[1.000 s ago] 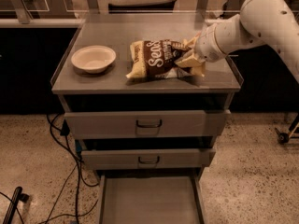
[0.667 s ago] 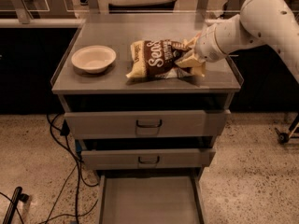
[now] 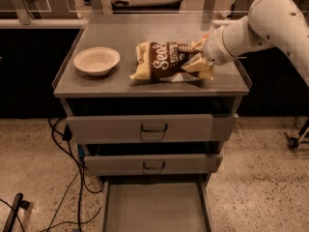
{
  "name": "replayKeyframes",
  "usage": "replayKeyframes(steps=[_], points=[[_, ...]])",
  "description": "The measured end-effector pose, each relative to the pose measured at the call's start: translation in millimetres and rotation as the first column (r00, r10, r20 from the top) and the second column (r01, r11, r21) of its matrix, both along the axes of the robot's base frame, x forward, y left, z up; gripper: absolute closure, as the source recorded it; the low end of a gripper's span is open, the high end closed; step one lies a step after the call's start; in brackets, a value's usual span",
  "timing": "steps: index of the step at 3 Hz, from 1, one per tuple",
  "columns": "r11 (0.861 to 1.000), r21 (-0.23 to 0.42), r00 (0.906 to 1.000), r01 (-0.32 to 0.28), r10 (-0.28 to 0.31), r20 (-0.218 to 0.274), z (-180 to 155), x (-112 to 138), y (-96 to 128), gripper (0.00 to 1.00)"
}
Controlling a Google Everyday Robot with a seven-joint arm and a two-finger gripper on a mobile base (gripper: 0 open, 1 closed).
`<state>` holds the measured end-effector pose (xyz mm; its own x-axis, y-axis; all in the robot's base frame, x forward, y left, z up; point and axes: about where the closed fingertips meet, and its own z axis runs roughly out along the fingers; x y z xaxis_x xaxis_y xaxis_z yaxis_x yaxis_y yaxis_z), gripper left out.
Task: Pick brown chip bag from bottom drawer and place on counter
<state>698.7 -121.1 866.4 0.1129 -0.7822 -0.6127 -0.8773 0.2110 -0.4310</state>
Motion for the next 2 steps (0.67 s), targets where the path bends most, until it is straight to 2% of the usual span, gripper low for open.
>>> replayKeyframes(steps=[1,2], points=[[1.0,0.0,1.0,0.0,0.0,0.0,-0.1,0.0,0.1,0.0],[1.0,0.0,1.0,0.0,0.0,0.0,-0.1,0.0,0.1,0.0]])
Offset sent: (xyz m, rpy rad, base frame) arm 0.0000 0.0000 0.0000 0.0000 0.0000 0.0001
